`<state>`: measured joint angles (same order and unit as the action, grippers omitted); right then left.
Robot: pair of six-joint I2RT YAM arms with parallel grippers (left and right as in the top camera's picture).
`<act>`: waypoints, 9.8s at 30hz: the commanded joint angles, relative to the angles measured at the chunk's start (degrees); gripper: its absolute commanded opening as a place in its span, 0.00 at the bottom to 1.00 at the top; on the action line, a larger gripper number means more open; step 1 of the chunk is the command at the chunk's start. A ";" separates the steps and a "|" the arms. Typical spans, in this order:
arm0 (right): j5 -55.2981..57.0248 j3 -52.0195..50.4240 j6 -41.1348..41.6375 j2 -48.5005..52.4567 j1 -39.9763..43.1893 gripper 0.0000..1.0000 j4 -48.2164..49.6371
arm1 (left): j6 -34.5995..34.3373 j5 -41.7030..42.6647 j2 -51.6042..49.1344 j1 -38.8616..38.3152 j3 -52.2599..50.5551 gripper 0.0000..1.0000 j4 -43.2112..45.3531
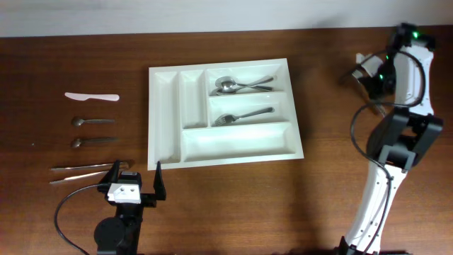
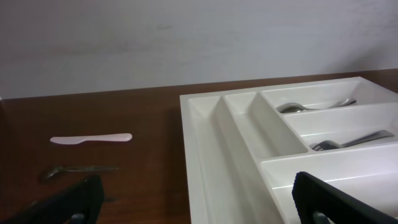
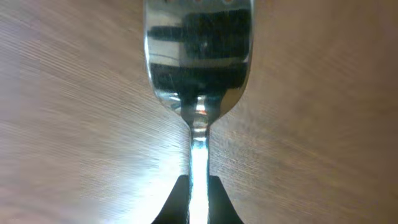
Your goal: Pack container
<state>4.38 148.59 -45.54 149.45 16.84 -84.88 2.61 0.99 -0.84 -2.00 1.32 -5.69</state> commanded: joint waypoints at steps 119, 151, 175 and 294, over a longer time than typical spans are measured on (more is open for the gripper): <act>-10.32 7.85 151.93 -1.01 -39.71 0.04 -12.46 | 0.48 -0.83 0.48 0.31 -0.22 0.99 -0.17; -4.96 1.70 151.86 -1.01 -41.90 0.28 -10.03 | 0.48 -0.83 0.48 0.31 -0.22 0.99 -0.17; 21.38 16.61 110.60 -6.40 -32.15 0.74 -10.73 | 0.48 -0.83 0.48 0.31 -0.22 0.99 -0.17; -3.69 -63.28 24.98 -44.06 15.80 0.99 26.86 | -35.63 -48.65 -42.23 0.31 58.86 0.99 -29.64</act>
<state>0.21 85.32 -20.99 106.02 32.60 -58.19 -14.17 -35.18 -42.09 -1.89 55.61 -34.83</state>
